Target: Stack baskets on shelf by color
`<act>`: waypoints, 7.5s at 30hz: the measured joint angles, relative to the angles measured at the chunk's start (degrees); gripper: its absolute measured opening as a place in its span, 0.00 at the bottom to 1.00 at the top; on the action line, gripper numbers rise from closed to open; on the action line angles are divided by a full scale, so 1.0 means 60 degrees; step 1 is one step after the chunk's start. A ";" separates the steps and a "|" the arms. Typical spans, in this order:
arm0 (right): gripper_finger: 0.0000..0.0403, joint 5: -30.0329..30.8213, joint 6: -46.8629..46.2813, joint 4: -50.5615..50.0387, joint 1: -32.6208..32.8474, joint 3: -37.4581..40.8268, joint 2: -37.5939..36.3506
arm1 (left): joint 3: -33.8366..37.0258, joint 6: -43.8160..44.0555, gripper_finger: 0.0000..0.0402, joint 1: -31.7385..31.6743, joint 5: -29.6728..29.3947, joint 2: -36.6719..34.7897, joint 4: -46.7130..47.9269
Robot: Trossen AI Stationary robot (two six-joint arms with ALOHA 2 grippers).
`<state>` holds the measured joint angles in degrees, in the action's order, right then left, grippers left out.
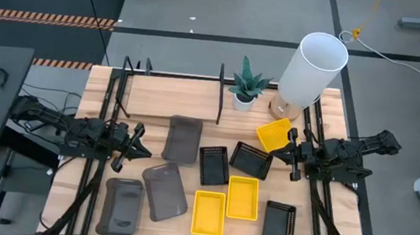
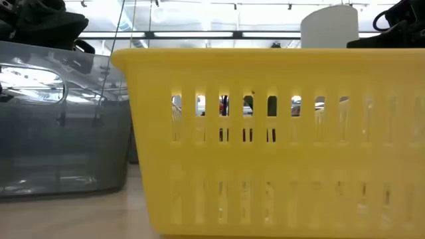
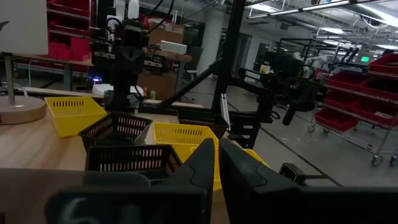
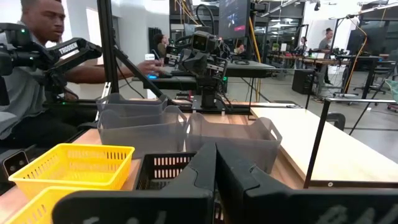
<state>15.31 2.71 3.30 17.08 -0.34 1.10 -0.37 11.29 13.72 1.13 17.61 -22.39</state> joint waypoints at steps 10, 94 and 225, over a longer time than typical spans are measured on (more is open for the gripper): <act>0.03 0.0002 0.0001 0.0000 0.0003 -0.0002 0.0003 | -0.0001 0.0000 0.09 0.0001 0.0001 0.0000 0.0000; 0.03 0.1490 -0.3285 0.2272 0.0042 -0.0016 0.1285 | -0.0002 -0.0002 0.07 0.0002 0.0000 0.0000 -0.0003; 0.01 -0.0780 -0.9670 -1.0196 0.3663 -1.6557 1.8408 | -0.0002 0.0000 0.09 0.0002 -0.0001 0.0000 0.0004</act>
<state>10.63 -55.31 -57.87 39.06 -99.68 111.55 -0.38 11.29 13.73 1.13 17.61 -22.37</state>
